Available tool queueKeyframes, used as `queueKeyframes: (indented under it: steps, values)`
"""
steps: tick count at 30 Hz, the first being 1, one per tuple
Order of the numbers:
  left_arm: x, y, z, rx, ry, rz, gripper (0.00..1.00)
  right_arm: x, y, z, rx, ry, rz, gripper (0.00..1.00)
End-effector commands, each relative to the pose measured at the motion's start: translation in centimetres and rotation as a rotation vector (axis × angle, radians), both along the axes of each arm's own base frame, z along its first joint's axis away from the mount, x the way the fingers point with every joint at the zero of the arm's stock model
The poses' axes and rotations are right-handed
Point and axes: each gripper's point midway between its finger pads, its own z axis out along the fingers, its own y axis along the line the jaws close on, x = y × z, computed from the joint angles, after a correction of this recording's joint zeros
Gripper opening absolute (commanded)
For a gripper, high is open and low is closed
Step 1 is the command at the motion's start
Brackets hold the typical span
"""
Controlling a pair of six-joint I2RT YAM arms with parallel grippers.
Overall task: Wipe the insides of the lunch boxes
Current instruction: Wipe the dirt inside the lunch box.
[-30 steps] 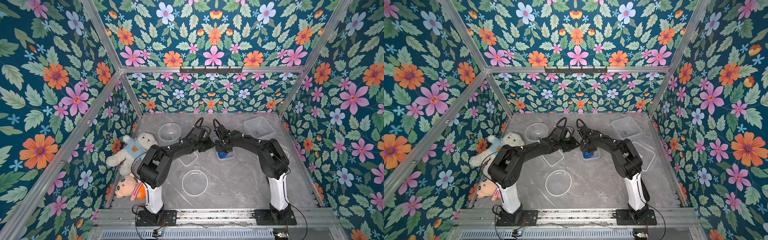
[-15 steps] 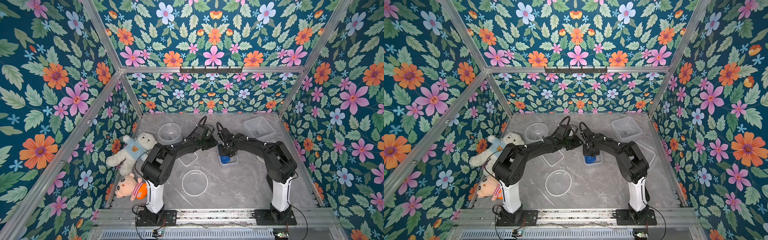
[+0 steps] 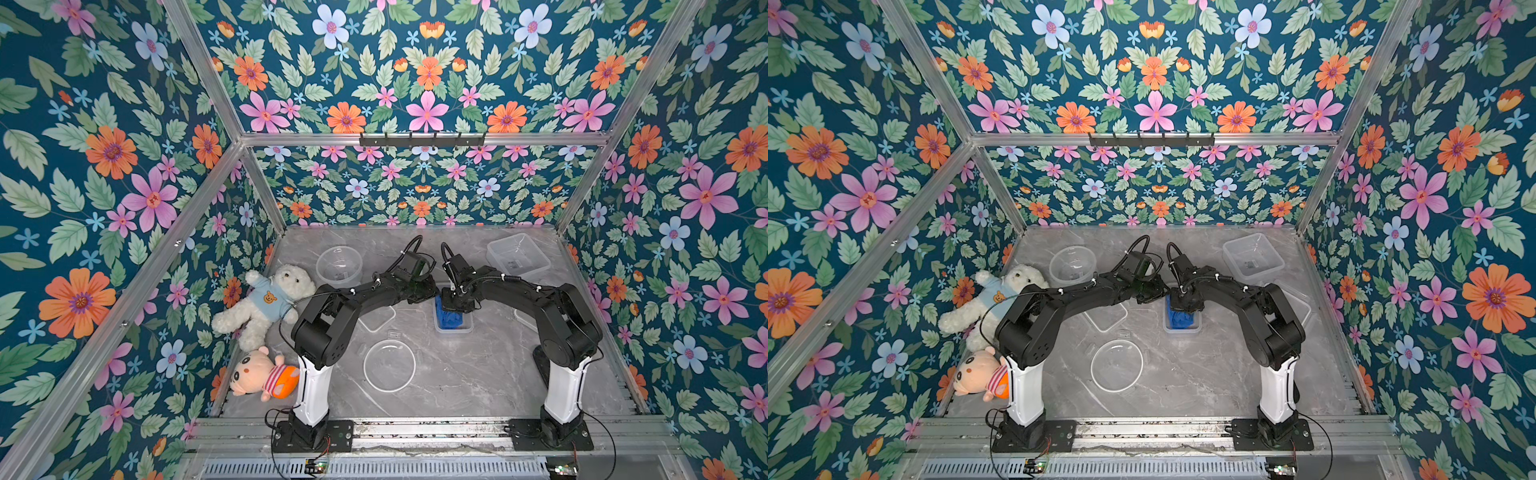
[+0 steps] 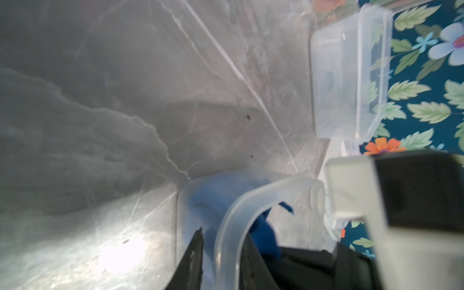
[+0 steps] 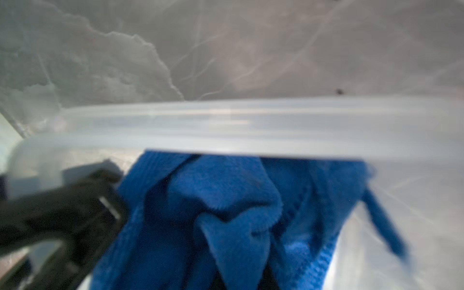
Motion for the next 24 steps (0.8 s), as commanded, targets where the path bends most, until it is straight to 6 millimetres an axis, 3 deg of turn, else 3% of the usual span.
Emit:
queueKeyframes:
  steps: [1, 4, 9, 11, 13, 16, 20, 24]
  values:
    - [-0.1, 0.3, -0.2, 0.034, -0.012, 0.0, 0.25, 0.0, -0.7, 0.4, 0.009, 0.001, -0.022, 0.0]
    - [0.1, 0.5, -0.8, 0.065, -0.005, 0.004, 0.18, 0.2, -2.3, 0.6, -0.061, -0.006, -0.037, 0.0]
    - [-0.2, -0.1, -0.1, 0.09, -0.025, -0.017, 0.17, 2.7, -4.2, 1.1, -0.229, -0.054, -0.041, 0.0]
    - [-0.3, -0.5, 0.0, 0.087, -0.026, -0.026, 0.16, 4.1, -2.9, 1.3, -0.189, -0.087, -0.035, 0.0]
    - [-0.3, -0.9, 0.1, 0.081, -0.028, -0.03, 0.16, 5.7, -0.3, 1.4, -0.112, -0.128, -0.008, 0.0]
    - [-0.3, -1.4, 0.2, 0.074, -0.028, -0.037, 0.15, 6.2, 2.5, 0.2, -0.034, -0.101, 0.03, 0.0]
    - [0.0, -1.4, 0.2, 0.078, -0.033, -0.029, 0.15, 4.2, 3.4, -2.0, -0.012, -0.029, 0.064, 0.0]
    - [0.3, -1.4, -0.2, 0.087, -0.029, -0.023, 0.14, -0.1, 1.7, -2.9, -0.009, 0.051, 0.071, 0.0]
